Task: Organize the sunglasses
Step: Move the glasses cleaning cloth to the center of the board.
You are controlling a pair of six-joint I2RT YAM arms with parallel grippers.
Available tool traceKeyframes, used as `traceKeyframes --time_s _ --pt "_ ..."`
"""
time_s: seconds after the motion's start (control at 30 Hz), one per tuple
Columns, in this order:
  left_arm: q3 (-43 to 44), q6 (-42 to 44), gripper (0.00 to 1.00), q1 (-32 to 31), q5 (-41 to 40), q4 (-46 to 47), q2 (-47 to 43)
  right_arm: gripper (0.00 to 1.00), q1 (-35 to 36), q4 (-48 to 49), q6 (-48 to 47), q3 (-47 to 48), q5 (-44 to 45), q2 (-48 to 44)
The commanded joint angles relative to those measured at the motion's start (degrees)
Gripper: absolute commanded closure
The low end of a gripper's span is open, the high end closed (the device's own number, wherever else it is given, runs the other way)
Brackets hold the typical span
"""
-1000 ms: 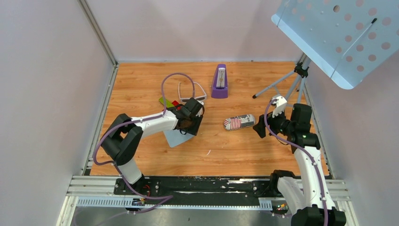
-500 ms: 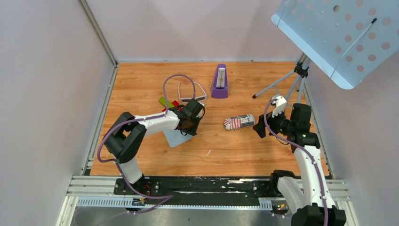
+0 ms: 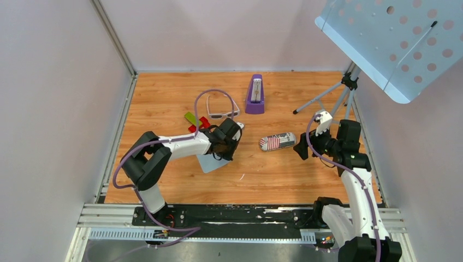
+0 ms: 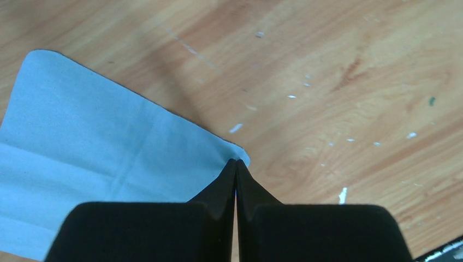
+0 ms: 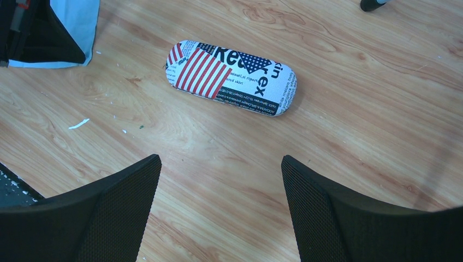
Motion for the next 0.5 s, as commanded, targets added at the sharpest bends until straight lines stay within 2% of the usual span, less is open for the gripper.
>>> traceKeyframes --time_s 0.0,0.47 --pt "-1.3 0.9 1.0 -3.7 4.3 -0.2 -1.4 0.14 -0.9 0.5 -0.5 -0.8 0.2 0.0" --pt "0.8 -3.1 1.0 -17.6 7.2 -1.8 -2.2 0.14 -0.9 0.5 -0.8 -0.5 1.7 -0.1"
